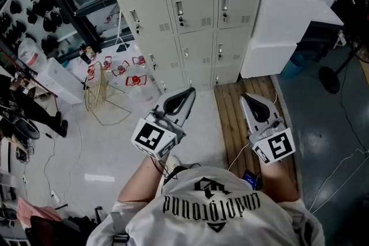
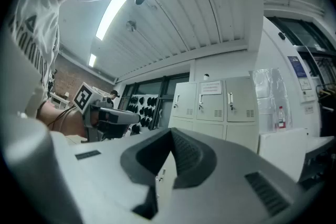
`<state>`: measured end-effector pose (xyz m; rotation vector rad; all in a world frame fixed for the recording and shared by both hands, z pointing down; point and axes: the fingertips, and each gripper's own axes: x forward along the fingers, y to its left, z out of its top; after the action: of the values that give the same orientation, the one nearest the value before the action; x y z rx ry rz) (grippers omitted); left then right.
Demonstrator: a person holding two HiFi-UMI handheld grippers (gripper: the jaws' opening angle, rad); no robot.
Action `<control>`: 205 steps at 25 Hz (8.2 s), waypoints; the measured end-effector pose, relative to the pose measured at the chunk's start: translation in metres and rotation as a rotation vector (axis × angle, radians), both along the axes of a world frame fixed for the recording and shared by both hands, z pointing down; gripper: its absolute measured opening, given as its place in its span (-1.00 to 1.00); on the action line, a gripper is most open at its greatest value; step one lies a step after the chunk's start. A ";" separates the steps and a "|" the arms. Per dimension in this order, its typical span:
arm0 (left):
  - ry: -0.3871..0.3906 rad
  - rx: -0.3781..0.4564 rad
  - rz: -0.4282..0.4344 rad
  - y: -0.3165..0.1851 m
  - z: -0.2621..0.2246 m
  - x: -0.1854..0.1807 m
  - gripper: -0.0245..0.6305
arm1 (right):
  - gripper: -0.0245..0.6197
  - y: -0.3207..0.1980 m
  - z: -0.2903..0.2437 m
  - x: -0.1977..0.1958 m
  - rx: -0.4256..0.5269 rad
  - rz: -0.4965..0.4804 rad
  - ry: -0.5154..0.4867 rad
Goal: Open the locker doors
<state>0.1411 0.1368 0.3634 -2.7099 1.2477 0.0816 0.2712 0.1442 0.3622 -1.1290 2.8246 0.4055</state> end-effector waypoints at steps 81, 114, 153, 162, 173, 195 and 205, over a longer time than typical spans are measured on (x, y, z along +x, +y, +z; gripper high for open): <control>-0.110 0.181 0.165 -0.424 -0.094 -0.095 -0.90 | -0.38 -0.448 -0.134 -0.063 0.152 0.353 0.030; -0.114 0.212 0.029 -0.604 -0.125 -0.025 -0.90 | -0.61 -0.702 -0.213 -0.025 0.172 0.287 0.061; -0.095 0.244 0.215 -0.583 -0.139 0.064 -0.90 | -0.55 -0.572 -0.216 0.105 0.172 0.296 0.027; -0.094 0.255 0.281 -0.583 -0.142 0.099 -0.90 | -0.54 -0.556 -0.215 0.158 0.175 0.397 0.036; -0.095 0.256 0.290 -0.583 -0.141 0.106 -0.90 | -0.75 -0.551 -0.215 0.219 0.181 0.529 0.015; -0.106 0.259 0.205 -0.564 -0.145 0.045 -0.90 | -0.78 -0.506 -0.247 0.188 0.290 0.606 0.026; -0.128 0.254 0.076 -0.512 -0.150 -0.064 -0.90 | -0.82 -0.496 -0.234 0.053 0.262 0.406 0.004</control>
<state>0.0766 -0.3756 0.2134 -2.4997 1.0236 0.0690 0.3239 -0.3514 0.1284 -1.6309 2.4361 0.7761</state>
